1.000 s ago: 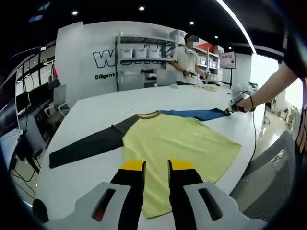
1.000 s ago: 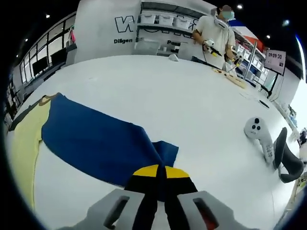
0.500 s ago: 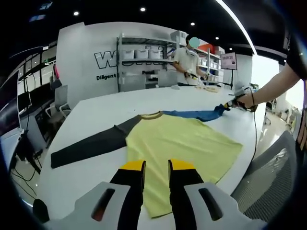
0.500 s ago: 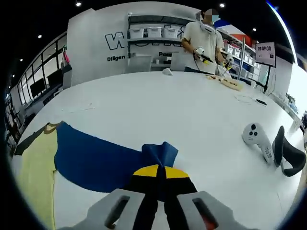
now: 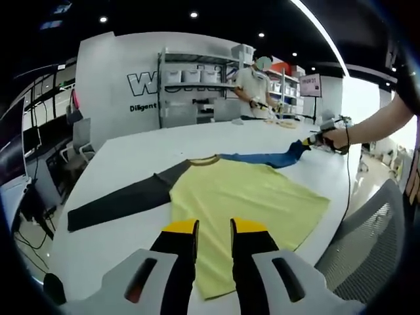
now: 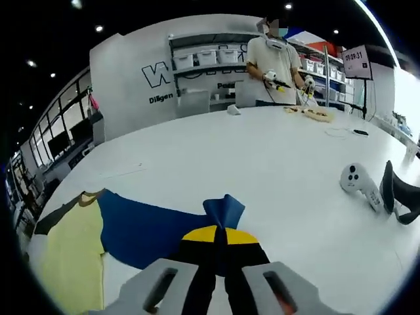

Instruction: Fold the garment on the visible template until the final outline fits inside the template.

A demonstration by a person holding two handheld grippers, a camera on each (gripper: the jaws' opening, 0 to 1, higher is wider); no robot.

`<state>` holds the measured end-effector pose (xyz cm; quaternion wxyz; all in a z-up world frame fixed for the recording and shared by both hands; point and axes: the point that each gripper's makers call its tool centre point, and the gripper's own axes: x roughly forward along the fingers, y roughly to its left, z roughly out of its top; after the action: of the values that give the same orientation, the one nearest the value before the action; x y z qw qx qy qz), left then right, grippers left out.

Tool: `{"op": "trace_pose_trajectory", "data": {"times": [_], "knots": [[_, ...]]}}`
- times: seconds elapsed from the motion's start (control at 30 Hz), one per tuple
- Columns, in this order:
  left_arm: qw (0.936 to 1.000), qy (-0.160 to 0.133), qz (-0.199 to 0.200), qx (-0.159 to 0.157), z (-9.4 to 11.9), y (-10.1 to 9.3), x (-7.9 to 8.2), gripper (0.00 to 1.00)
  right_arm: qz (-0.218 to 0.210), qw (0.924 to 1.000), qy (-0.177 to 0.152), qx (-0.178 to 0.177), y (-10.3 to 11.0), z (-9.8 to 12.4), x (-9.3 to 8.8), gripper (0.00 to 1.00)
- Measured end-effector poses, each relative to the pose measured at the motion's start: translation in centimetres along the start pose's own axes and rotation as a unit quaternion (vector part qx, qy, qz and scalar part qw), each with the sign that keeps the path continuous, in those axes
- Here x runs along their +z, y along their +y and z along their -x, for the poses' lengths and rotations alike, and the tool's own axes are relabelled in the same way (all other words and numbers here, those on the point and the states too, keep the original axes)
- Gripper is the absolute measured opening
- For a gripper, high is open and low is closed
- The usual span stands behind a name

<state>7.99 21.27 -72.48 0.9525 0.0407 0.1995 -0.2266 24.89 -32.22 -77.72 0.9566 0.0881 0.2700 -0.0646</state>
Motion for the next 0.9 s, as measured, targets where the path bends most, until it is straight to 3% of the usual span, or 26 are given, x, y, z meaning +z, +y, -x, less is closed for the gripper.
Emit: {"op": "trace_pose_trajectory", "data": {"times": [0.67,0.73,0.77,0.83,0.9], "knots": [[0.9999,0.0,-0.006,-0.01,0.6,-0.6,0.0,0.14,-0.029,0.9963,-0.043,0.069,7.4,2.1,2.3,0.0],[0.9999,-0.001,-0.009,-0.013,0.7,-0.7,0.1,0.15,-0.124,0.9843,-0.07,0.104,8.9,2.6,3.6,0.0],[0.9998,-0.001,-0.01,-0.014,0.7,-0.8,0.1,0.15,-0.122,0.9844,-0.072,0.104,9.1,2.8,3.8,0.0],[0.9998,-0.001,-0.011,-0.015,0.8,-0.8,0.1,0.15,-0.054,0.9915,-0.073,0.093,9.6,3.2,4.2,0.0],[0.9998,-0.002,-0.01,-0.016,0.9,-0.9,0.2,0.15,-0.058,0.9902,-0.077,0.102,10.7,3.3,4.8,0.0]]}}
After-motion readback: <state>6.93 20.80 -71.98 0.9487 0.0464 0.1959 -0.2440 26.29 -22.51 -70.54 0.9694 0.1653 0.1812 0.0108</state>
